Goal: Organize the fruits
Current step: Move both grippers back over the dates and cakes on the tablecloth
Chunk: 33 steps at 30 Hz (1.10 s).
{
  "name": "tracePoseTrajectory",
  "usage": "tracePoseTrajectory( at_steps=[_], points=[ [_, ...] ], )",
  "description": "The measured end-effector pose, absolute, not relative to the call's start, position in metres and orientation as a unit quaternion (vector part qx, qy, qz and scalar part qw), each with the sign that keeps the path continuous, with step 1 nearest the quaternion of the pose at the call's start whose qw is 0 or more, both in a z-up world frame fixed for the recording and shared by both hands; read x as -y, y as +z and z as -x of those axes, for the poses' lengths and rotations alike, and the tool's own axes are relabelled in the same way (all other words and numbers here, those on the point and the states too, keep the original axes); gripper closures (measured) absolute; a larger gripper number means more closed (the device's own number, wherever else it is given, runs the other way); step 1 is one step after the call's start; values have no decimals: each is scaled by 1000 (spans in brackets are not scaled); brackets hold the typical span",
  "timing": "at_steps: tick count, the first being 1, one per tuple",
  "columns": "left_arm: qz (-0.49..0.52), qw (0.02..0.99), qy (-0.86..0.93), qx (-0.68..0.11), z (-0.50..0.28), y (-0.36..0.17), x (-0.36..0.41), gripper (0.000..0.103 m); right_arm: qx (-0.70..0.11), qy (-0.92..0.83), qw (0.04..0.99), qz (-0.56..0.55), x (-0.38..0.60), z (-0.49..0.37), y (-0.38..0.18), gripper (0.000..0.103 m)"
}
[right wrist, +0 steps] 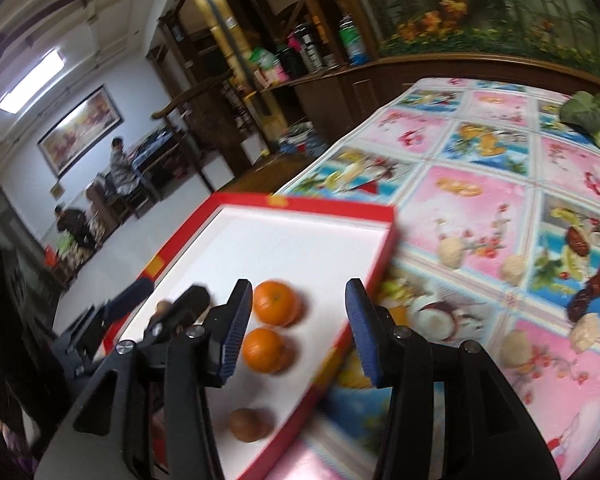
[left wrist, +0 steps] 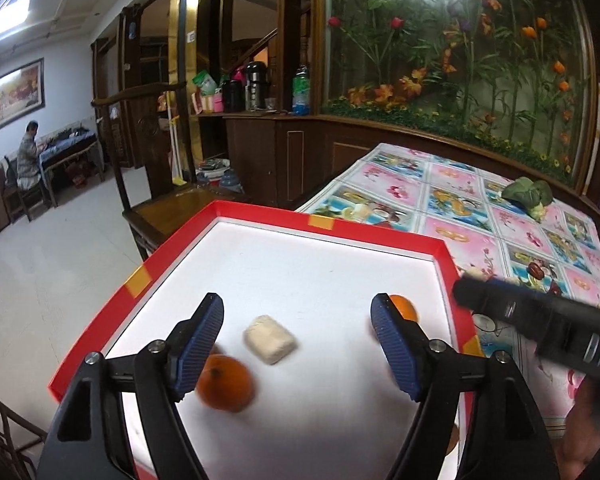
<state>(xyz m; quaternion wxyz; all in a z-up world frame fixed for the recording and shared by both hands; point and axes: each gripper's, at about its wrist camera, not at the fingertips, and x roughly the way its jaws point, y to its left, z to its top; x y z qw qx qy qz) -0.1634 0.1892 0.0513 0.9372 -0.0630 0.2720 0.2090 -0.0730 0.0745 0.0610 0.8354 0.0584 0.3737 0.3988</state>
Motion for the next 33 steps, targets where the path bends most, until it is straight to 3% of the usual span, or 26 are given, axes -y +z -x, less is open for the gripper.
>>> tracePoseTrajectory(
  at_steps=[11, 21, 29, 33],
  points=[
    [-15, 937, 199, -287, 156, 47, -177, 25, -361, 295, 880, -94, 21, 27, 70, 52],
    [-121, 918, 220, -306, 160, 41, -190, 25, -398, 231, 881, -108, 129, -9, 57, 52],
    [-153, 923, 195, -294, 175, 42, -184, 25, -442, 271, 852, -78, 108, -6, 44, 52],
    [-101, 937, 194, -272, 183, 57, -184, 25, -445, 278, 851, -10, 75, 8, 33, 52]
  ],
)
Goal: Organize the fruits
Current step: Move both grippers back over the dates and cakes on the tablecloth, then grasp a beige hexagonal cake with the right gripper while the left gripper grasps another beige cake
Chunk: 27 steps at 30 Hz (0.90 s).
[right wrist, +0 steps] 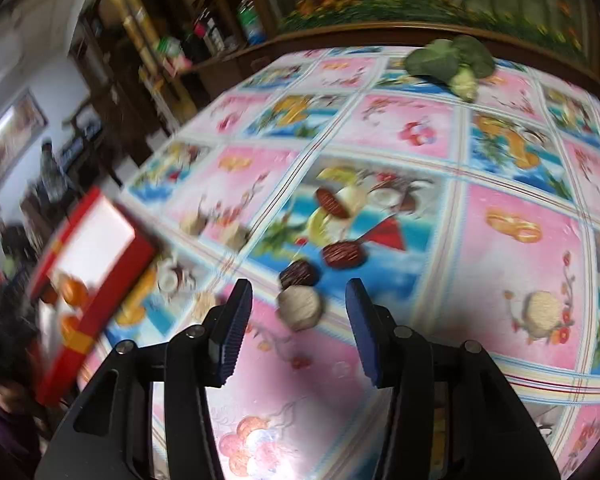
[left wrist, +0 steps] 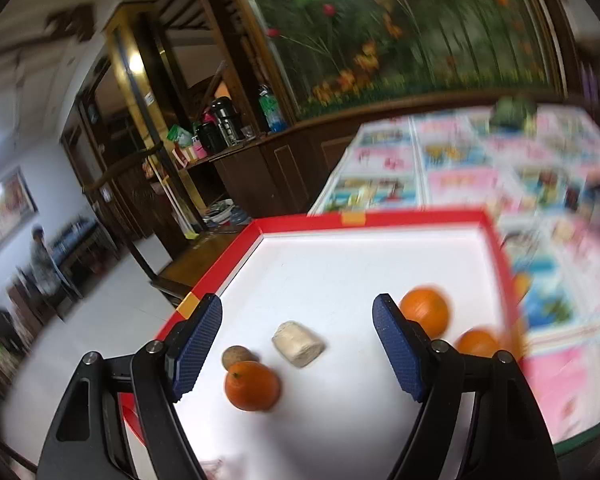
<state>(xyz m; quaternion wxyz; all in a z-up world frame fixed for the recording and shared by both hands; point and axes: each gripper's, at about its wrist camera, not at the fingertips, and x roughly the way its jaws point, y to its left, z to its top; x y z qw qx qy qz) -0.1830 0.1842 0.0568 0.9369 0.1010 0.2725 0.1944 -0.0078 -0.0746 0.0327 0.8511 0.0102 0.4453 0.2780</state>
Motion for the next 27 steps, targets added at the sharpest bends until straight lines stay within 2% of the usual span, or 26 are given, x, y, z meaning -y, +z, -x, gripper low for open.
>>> tracePoseTrajectory(
  at_steps=[2, 4, 7, 12, 18, 27],
  points=[
    [-84, 949, 185, -243, 191, 72, -176, 25, -439, 271, 857, 18, 64, 12, 28, 52],
    [-75, 959, 157, -223, 192, 88, -159, 19, -441, 265, 857, 35, 58, 13, 21, 53],
    [-66, 966, 99, -231, 182, 96, -131, 17, -445, 251, 859, 44, 55, 10, 15, 55],
    [-74, 956, 53, -279, 150, 84, -85, 17, -437, 239, 865, 66, 52, 10, 15, 74],
    [-54, 931, 28, -360, 104, 54, -54, 17, -440, 232, 867, 33, 69, 6, 27, 74],
    [-52, 904, 32, -423, 62, 21, -26, 17, -451, 193, 869, -66, 109, -10, 41, 74]
  ],
)
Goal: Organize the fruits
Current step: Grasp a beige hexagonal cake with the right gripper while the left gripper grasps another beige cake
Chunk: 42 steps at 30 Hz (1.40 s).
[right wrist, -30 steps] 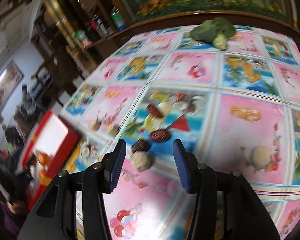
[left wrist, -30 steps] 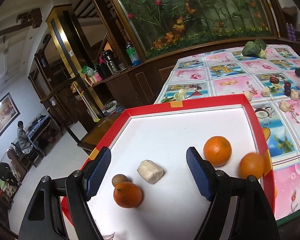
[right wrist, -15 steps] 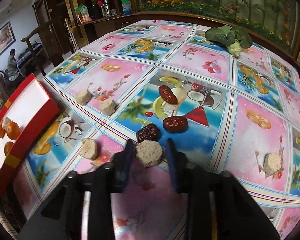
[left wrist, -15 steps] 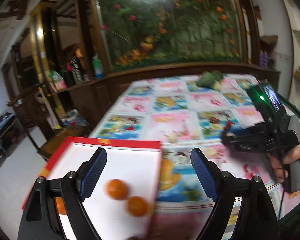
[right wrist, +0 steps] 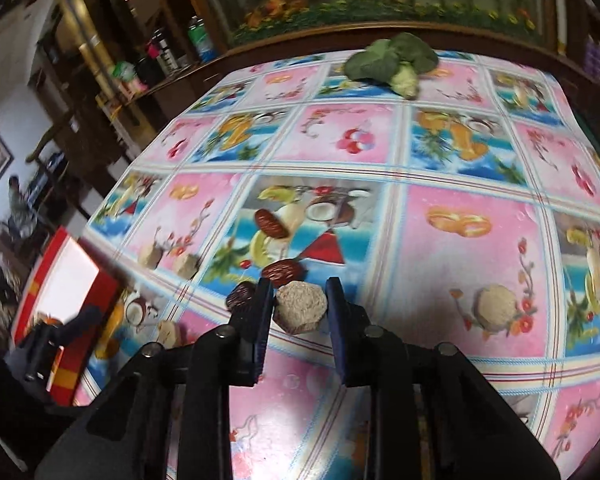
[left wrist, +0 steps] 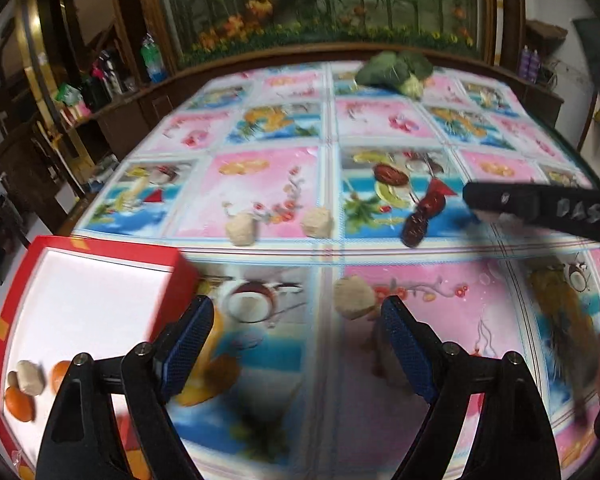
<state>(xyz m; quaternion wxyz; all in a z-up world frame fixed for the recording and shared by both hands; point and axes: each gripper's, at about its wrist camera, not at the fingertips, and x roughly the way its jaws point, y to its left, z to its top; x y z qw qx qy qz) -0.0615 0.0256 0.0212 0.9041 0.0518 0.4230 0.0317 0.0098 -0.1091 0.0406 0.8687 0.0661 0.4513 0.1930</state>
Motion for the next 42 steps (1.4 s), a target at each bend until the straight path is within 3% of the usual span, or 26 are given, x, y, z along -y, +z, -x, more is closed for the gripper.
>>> tracePoseTrajectory(
  at_steps=[5, 8, 11, 13, 18, 29, 42],
  points=[
    [-69, 902, 42, -424, 54, 16, -16, 20, -451, 195, 867, -81, 112, -8, 43, 74],
    [-64, 896, 39, -437, 49, 12, -14, 29, -446, 200, 868, -85, 111, -6, 46, 74],
    [-50, 896, 34, -440, 46, 12, -16, 41, -446, 203, 868, -85, 111, -6, 46, 74],
    [-42, 896, 22, -441, 46, 12, -16, 56, -447, 203, 867, -86, 111, -6, 46, 74],
    [-51, 898, -4, -436, 51, 12, -6, 80, -445, 204, 867, -90, 112, -5, 47, 74],
    [-29, 904, 2, -426, 65, 26, -15, 80, -431, 207, 874, -88, 110, 2, 51, 74],
    [-20, 959, 48, -280, 146, 109, -51, 80, -361, 234, 899, -85, 97, 23, 63, 74]
  ],
)
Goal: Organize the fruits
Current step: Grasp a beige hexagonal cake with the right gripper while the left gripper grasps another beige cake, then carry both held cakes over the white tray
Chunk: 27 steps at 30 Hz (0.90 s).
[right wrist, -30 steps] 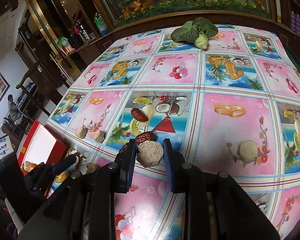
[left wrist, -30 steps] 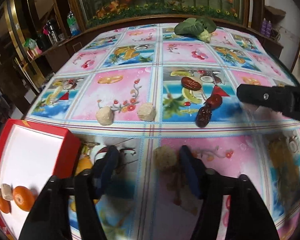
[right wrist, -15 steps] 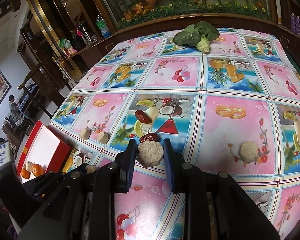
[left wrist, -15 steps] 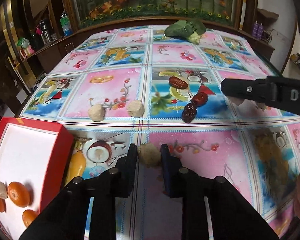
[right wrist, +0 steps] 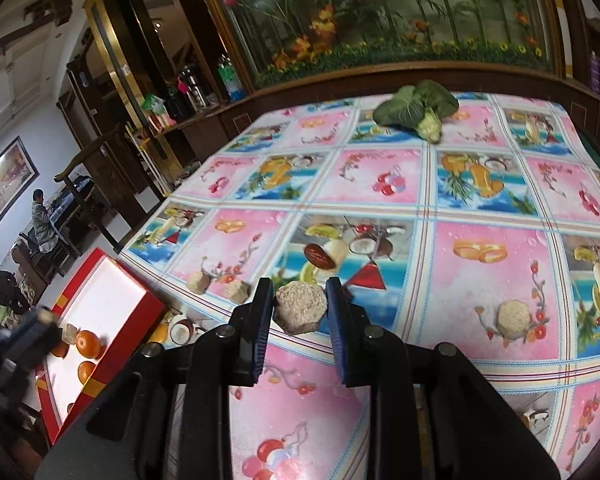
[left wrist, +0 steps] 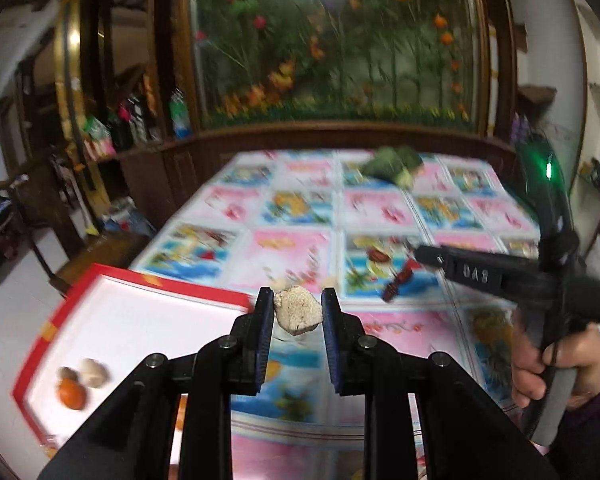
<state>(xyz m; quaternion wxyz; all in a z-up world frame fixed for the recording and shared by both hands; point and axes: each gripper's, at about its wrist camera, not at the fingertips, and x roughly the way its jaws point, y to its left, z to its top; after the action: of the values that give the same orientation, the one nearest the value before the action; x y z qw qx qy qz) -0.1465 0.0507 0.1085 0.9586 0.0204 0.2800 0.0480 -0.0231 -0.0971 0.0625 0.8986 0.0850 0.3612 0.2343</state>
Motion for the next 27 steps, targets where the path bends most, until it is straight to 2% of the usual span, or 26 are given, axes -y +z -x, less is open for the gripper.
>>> tracePoseTrajectory(
  at_steps=[9, 17, 27],
  points=[
    [4, 967, 106, -231, 179, 128, -108, 80, -357, 237, 897, -110, 86, 24, 59, 74],
    [25, 963, 147, -225, 190, 123, -153, 80, -338, 337, 871, -116, 1, 59, 73, 74],
    [44, 944, 205, -254, 192, 97, -202, 80, -375, 419, 823, -86, -114, 72, 61, 74]
  ],
)
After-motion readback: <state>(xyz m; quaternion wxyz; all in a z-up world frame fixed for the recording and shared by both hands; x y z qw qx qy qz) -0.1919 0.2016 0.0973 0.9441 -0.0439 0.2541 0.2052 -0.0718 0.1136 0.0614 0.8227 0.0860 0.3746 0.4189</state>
